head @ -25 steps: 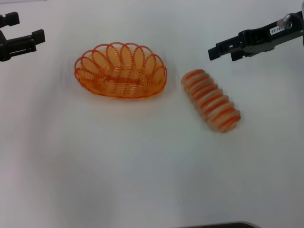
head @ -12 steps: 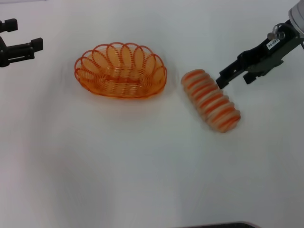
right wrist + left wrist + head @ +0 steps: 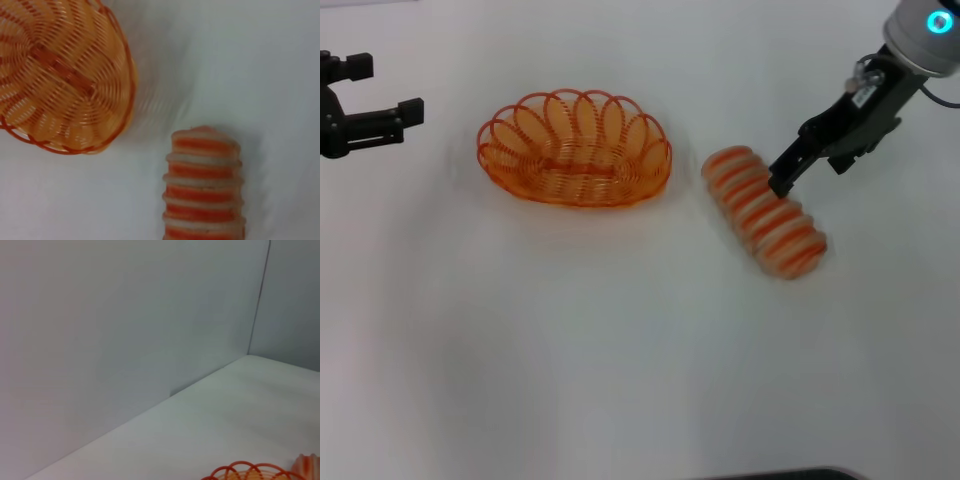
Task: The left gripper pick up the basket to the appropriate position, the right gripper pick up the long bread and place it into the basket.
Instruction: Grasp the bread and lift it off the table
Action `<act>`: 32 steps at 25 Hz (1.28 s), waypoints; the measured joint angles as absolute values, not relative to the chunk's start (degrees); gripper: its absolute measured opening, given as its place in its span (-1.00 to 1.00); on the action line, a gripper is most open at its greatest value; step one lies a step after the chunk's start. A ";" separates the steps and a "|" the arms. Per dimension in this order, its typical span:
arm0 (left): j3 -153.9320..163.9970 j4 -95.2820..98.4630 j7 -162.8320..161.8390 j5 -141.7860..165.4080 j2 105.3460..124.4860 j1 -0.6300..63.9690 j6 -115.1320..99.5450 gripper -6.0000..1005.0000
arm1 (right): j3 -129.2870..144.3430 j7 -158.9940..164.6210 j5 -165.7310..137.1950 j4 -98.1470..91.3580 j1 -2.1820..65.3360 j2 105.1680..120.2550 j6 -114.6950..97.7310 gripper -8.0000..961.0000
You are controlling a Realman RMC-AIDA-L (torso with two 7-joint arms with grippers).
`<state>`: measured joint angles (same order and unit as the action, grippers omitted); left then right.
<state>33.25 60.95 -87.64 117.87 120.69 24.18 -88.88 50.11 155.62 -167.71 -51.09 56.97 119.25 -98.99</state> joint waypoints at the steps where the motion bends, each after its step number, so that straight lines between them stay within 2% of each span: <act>1: 33.24 60.93 -87.64 117.69 120.81 24.17 -89.28 0.74 | 50.78 156.06 -167.73 -51.01 57.24 119.37 -98.76 0.99; 13: 33.34 60.73 -87.01 117.28 121.34 24.17 -89.54 0.75 | 58.57 161.34 -167.21 -48.86 58.97 120.36 -94.30 0.99; 32: 33.13 60.73 -86.81 116.07 121.74 23.68 -89.45 0.75 | 64.23 163.12 -165.78 -40.70 62.33 120.32 -88.88 0.99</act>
